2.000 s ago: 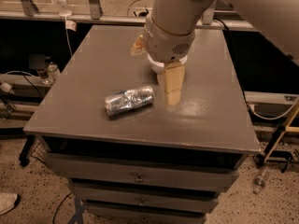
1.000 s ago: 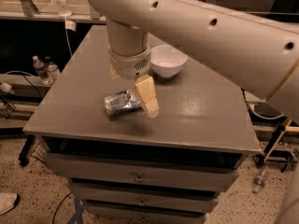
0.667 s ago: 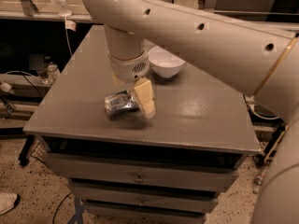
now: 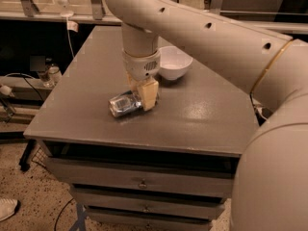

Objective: Pick redbull can

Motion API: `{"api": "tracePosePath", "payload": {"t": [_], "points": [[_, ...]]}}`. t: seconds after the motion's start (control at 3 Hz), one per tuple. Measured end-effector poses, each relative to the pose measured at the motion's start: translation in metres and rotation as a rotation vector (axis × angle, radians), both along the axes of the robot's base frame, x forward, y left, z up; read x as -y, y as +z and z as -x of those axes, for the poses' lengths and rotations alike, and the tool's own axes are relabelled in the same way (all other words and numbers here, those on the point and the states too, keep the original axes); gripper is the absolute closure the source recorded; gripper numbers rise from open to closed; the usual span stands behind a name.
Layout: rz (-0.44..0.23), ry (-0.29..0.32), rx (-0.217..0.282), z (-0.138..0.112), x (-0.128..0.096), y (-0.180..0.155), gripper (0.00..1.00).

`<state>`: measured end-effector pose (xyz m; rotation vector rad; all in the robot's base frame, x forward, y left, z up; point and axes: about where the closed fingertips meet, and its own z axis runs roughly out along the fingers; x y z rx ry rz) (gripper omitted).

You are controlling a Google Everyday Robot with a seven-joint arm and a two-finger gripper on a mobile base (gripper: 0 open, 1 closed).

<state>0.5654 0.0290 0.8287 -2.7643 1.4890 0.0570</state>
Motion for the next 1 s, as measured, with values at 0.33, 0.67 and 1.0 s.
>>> {"api": "tracePosePath", "payload": {"t": [0.33, 0.67, 1.0], "points": [[-0.075, -0.038, -0.014, -0.012, 0.012, 0.014, 0.93], [-0.223, -0.067, -0.041, -0.027, 0.022, 0.044, 1.00], [-0.339, -0.078, -0.035, -0.035, 0.021, 0.073, 1.00]]}}
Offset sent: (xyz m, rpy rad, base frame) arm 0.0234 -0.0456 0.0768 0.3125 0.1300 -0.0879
